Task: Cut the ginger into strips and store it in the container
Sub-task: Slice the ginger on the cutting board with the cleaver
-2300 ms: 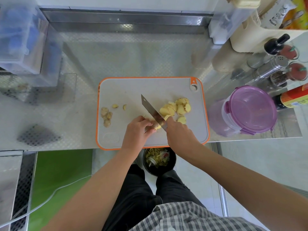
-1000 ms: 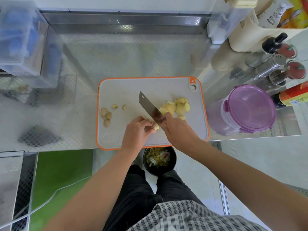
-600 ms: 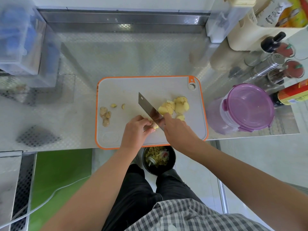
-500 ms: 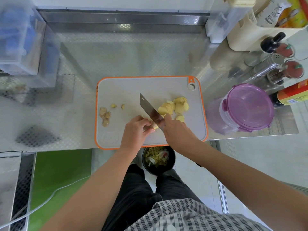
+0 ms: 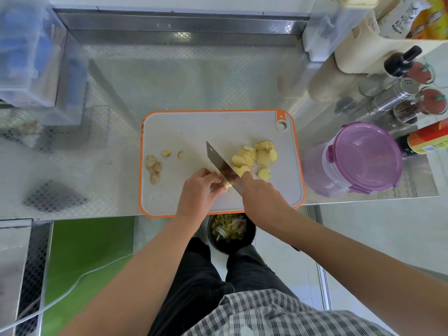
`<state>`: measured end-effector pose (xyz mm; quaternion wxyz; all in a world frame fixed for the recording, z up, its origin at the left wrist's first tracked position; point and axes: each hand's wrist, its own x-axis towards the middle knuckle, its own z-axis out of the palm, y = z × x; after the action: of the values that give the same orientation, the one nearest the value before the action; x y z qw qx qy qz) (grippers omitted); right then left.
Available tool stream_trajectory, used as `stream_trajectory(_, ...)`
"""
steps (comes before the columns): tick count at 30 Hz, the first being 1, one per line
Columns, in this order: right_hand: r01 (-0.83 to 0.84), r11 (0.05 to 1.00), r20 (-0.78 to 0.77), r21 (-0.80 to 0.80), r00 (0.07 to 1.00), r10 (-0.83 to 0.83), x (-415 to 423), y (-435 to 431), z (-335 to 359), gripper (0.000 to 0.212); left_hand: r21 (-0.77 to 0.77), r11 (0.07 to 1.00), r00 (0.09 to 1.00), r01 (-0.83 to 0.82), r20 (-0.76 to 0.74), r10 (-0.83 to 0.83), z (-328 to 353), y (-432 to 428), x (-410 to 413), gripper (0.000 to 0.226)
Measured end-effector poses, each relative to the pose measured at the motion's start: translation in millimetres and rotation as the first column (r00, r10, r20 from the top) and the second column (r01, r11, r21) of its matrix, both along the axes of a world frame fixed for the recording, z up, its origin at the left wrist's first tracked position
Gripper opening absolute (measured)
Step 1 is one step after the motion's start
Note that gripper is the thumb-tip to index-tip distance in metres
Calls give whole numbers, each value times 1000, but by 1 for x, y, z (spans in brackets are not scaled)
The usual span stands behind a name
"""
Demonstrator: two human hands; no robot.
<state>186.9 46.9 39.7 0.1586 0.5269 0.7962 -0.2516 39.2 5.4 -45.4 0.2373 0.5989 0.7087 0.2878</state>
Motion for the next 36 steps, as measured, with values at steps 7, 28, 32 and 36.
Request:
stream_trajectory(7,28,1000,-38,2,999,-28,-19,7,-18,22,4,1000,1000,19,11,-19,0,0,-1,22)
stream_trajectory(28,11,1000,-195,12,981,-9,1,9,-6,13,86,996,1000,10,-18,-9,5,-9,1,17)
stream_trajectory(32,5,1000,-129,30,992,-1,3,4,-6,17,85,996,999,-4,-40,7,7,-8,2,17)
stream_trajectory(36,1,999,-108,43,994,3,1,0,-5,17,75,997,999,-5,-42,8,6,-8,1,20)
